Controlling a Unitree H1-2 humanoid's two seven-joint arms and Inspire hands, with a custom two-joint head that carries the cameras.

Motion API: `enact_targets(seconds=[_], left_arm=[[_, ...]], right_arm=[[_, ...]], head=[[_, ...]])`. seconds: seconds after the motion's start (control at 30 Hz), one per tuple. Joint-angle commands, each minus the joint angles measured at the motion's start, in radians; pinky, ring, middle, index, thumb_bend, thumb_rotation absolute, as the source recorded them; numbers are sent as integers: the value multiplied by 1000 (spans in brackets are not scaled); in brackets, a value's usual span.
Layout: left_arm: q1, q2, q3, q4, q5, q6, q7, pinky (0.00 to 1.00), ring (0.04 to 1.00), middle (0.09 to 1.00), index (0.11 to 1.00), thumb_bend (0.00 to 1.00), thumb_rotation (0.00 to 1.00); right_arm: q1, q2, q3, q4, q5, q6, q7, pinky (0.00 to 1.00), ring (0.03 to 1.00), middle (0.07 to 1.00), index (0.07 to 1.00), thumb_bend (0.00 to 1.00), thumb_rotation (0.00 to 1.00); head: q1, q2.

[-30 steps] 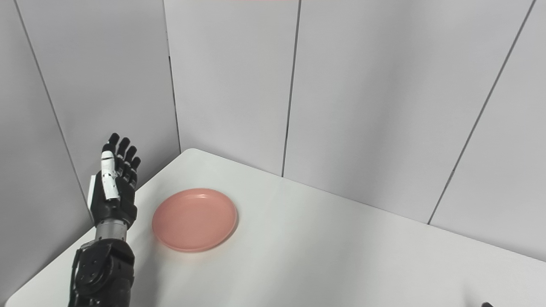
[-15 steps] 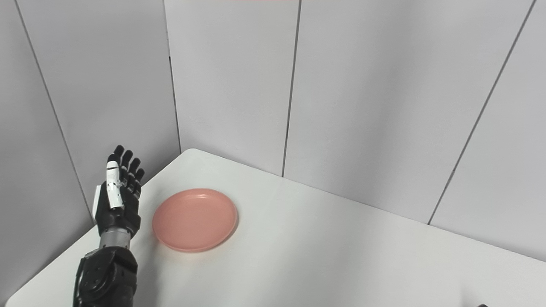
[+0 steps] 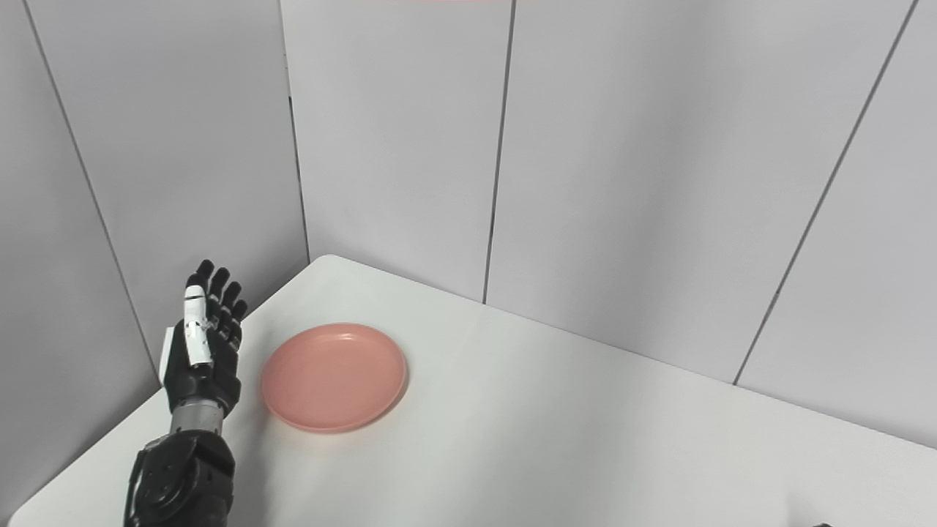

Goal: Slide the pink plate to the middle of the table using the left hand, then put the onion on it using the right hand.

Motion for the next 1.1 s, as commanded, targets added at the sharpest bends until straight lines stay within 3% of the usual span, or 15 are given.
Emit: enact_targets(seconds=[0.0,1.07], left_arm=[[-11,12,-5,-16,-2,-35,-3,1000,989,985,966,401,1000],[9,2,-26,62,-15,-50,-22,1000,992,987,970,399,1000]], right_arm=[[-4,-7,-6,4,10,29,4,541,757,795,721,959,790],[-6,-13,-10,3,21,30,-2,506,733,777,697,949,772]], head=[[1,0],[6,8]])
